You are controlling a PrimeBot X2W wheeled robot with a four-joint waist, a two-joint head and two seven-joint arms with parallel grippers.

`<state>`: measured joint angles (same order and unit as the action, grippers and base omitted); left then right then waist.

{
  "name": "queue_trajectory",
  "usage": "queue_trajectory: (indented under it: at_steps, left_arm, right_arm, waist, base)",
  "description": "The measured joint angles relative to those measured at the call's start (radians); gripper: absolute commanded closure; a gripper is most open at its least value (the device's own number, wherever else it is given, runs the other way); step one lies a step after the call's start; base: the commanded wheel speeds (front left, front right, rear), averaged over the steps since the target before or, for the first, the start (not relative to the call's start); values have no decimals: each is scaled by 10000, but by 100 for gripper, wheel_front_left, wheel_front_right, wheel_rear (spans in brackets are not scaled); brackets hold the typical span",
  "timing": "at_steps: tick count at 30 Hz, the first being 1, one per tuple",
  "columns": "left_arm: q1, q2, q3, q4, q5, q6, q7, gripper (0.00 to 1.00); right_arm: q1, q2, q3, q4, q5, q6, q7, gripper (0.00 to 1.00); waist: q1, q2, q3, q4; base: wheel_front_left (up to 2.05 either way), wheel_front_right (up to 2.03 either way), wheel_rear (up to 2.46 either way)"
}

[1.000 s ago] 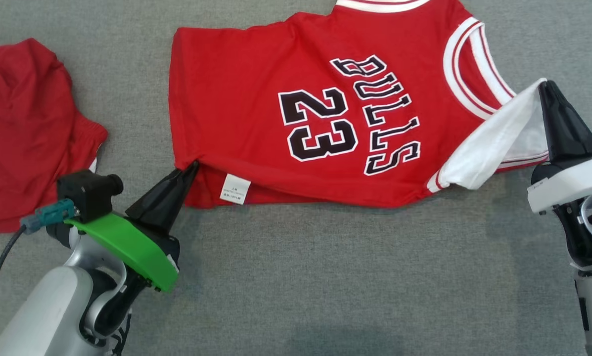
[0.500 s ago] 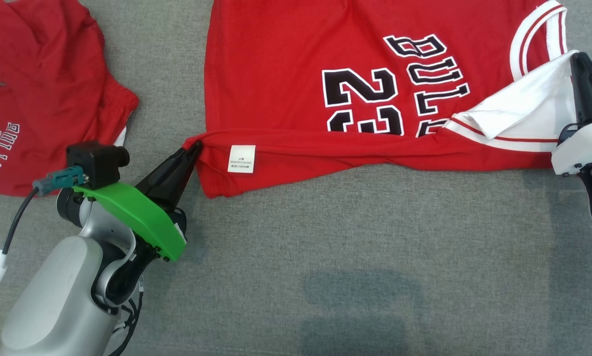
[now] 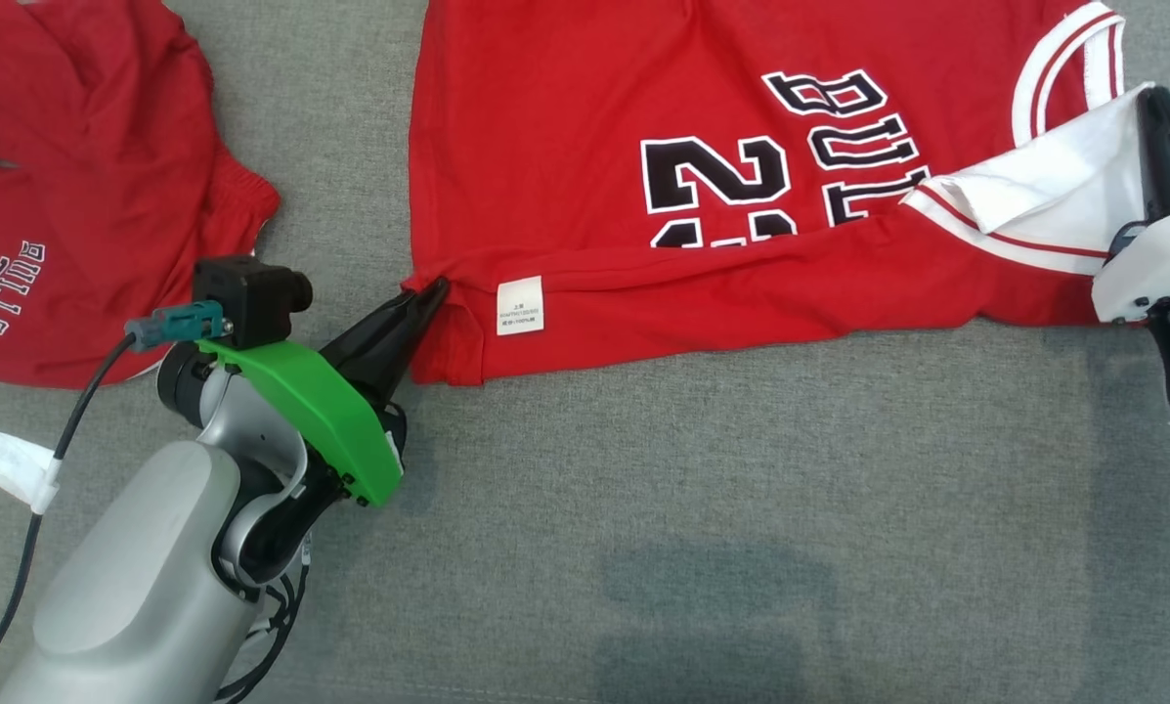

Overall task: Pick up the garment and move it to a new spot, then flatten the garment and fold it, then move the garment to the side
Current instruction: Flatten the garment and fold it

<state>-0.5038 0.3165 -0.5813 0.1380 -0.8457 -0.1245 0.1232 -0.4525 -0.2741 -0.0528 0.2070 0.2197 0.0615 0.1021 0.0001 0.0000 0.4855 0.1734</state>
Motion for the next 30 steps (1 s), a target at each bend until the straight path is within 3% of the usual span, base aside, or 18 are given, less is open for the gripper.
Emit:
queue_trajectory:
  at_steps: [1, 2, 3, 4, 5, 6, 18, 25, 30]
  left_arm:
    - [0, 8, -17, 255, -59, 0, 10, 100]
    - [0, 8, -17, 255, -59, 0, 10, 98]
    - [-1, 31, -15, 337, -63, 0, 8, 83]
    - [-4, 50, 10, 453, -61, 0, 2, 61]
    - [-4, 81, 46, 556, -44, 0, -27, 35]
    - [-4, 96, 140, 679, -35, 0, -69, 0]
    - [471, 320, 658, 1016, 198, 104, -832, 0]
    - [1566, -224, 407, 754, -422, 167, -796, 0]
    - [1592, -265, 431, 878, -522, 374, -752, 0]
  right_arm:
    - [18, 58, 134, 311, -15, 12, 59, 100]
    - [18, 58, 134, 311, -15, 12, 59, 93]
    - [35, 82, 196, 385, -44, 13, 59, 77]
    - [35, 84, 255, 418, -134, 13, 46, 55]
    - [32, 82, 288, 437, -251, 13, 2, 13]
    - [32, 82, 299, 466, -320, 13, -48, 0]
    - [948, 180, 395, 151, -372, 88, -882, 0]
    - [2067, 159, 219, 174, -355, 73, -861, 0]
    - [2150, 207, 184, 176, -339, 25, -838, 0]
  waist:
    - [0, 0, -57, -19]
    - [0, 0, -57, -19]
    - [0, 0, -84, -34]
    - [0, 0, -109, -51]
    - [0, 0, -138, -69]
    - [0, 0, -171, -88]
    - [-2, 0, -819, -355]
    - [-2, 0, -974, -635]
    - [-2, 0, -849, -734]
  base:
    - [0, 0, 0]
    - [0, 0, 0]
    - [0, 0, 0]
    - [0, 0, 0]
    - [0, 0, 0]
    - [0, 0, 0]
    - [0, 0, 0]
    - [0, 0, 0]
    - [0, 0, 0]
